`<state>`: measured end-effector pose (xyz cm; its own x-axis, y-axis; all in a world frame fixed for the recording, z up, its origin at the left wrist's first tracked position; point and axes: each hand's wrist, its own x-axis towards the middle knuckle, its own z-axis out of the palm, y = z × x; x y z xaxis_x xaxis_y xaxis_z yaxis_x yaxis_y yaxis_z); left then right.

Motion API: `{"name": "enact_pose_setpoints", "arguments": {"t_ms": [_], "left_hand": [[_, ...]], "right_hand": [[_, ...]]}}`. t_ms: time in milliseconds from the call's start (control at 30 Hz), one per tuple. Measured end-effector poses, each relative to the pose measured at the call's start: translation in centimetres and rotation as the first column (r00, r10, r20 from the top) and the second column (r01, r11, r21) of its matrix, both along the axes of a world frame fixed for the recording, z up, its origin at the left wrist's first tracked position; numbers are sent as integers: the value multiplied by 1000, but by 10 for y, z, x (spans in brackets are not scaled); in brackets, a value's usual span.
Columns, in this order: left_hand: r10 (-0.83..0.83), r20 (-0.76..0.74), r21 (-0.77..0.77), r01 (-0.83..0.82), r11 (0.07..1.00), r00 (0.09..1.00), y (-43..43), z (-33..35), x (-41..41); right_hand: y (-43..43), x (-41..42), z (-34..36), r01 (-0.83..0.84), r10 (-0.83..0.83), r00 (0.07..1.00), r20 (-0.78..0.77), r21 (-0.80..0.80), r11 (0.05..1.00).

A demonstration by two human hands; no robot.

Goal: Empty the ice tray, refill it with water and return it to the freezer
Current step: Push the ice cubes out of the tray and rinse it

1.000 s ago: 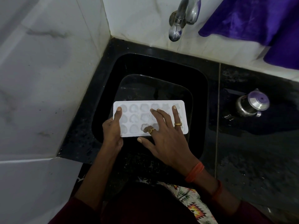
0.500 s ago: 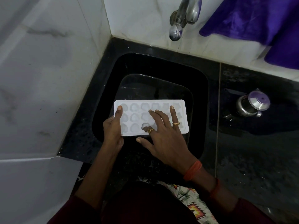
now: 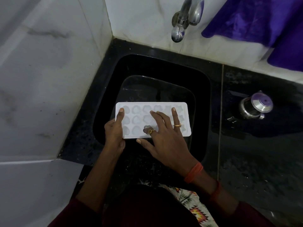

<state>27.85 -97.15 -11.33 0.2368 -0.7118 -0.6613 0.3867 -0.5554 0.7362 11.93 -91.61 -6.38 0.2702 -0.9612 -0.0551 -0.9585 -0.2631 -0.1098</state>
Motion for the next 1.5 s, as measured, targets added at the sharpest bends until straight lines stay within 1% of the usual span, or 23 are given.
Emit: {"name": "enact_pose_setpoints", "arguments": {"t_ms": [133,333,533,733,933,1067,1133,1267,1500], "left_hand": [[3,-1,9,-3,1000,1000,0,1,0],[3,4,12,-3,1000,1000,0,2,0],[10,2,15,-10,1000,1000,0,3,0],[5,-3,6,-5,1000,1000,1,3,0],[3,-13,11,-3,1000,1000,1,0,-1],[-3,-13,-1,3,1000,1000,0,1,-3],[-8,-8,4,8,1000,1000,0,1,-4],[-4,-17,3,4,1000,1000,1,3,-4],[-14,-20,-2,14,1000,1000,2,4,-5]], "right_hand": [[-2,-1,2,17,-16,999,42,-29,999],[-3,0,0,17,-17,999,34,18,1000],[-4,0,-1,25,-24,998,55,-27,999],[-3,0,-1,19,-19,1000,19,9,1000],[-4,-5,2,18,-18,1000,11,-31,999],[-4,-8,5,30,-30,1000,-4,7,1000],[-5,-8,6,33,-32,999,17,-11,999],[-8,-8,9,56,-51,997,53,-103,993],[-12,-8,4,68,-66,997,30,-88,994]]}}
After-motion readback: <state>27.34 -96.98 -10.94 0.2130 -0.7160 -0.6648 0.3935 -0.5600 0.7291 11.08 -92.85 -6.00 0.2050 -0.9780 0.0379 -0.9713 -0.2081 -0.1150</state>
